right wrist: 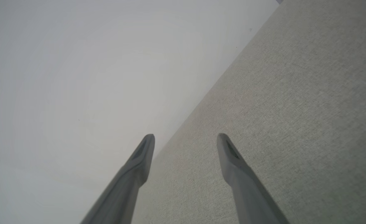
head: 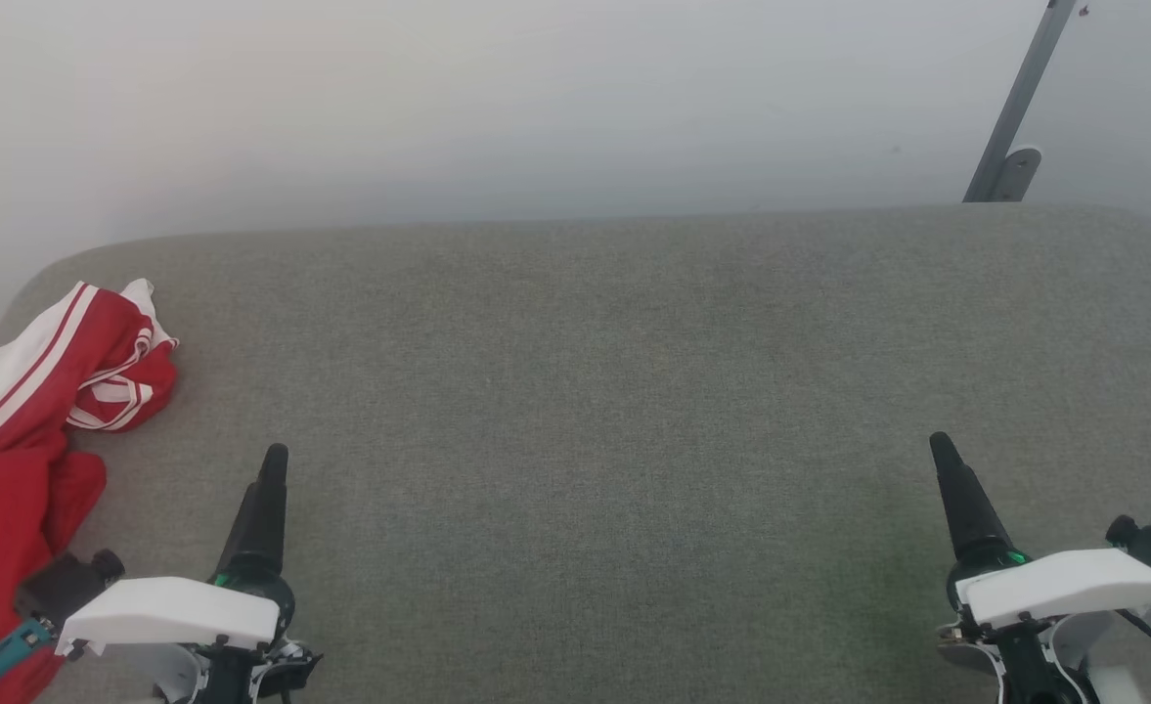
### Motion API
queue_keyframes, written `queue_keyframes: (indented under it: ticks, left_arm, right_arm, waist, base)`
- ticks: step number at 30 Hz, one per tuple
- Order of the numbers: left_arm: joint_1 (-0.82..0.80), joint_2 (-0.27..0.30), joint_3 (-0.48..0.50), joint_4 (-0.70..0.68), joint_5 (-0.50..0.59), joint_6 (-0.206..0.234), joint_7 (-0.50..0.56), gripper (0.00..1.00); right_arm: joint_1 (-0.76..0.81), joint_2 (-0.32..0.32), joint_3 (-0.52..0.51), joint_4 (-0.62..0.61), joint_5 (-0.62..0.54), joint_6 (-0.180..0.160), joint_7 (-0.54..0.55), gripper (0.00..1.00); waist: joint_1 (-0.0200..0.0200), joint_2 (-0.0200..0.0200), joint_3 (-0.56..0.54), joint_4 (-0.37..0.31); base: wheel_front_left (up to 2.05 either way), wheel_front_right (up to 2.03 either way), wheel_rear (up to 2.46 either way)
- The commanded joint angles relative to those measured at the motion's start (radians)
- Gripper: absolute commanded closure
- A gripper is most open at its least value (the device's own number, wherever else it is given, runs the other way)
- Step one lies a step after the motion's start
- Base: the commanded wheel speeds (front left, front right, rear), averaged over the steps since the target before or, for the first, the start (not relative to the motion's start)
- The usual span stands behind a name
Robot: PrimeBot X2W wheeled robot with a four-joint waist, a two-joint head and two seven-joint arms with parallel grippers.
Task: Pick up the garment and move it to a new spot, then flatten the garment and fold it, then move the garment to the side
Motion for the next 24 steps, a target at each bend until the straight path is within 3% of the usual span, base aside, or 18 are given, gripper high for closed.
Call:
queue_keyframes:
  ticks: [1,11,24]
  left_arm:
    - [-0.003,0.017,-0.005,-0.013,0.037,0.007,-0.010,0.00]
    - [0.003,0.043,-0.017,-0.016,0.253,0.016,-0.045,0.00]
    - [0.012,0.059,-0.001,-0.017,0.441,-0.005,-0.081,0.00]
  right_arm:
    - [-0.029,-0.003,0.001,-0.008,-0.046,0.000,-0.005,0.00]
    - [-0.026,-0.003,-0.013,-0.035,-0.250,0.001,0.000,0.00]
    - [-0.004,-0.019,-0.024,-0.071,-0.404,0.001,-0.007,0.00]
  waist:
    - [0.0000,0.0000,-0.001,0.000]
    - [0.0000,0.0000,-0.004,-0.003]
    - [0.0000,0.0000,-0.008,-0.001]
  base:
    - [0.00,0.00,0.00]
    - [0.00,0.00,0.00]
    - [0.00,0.00,0.00]
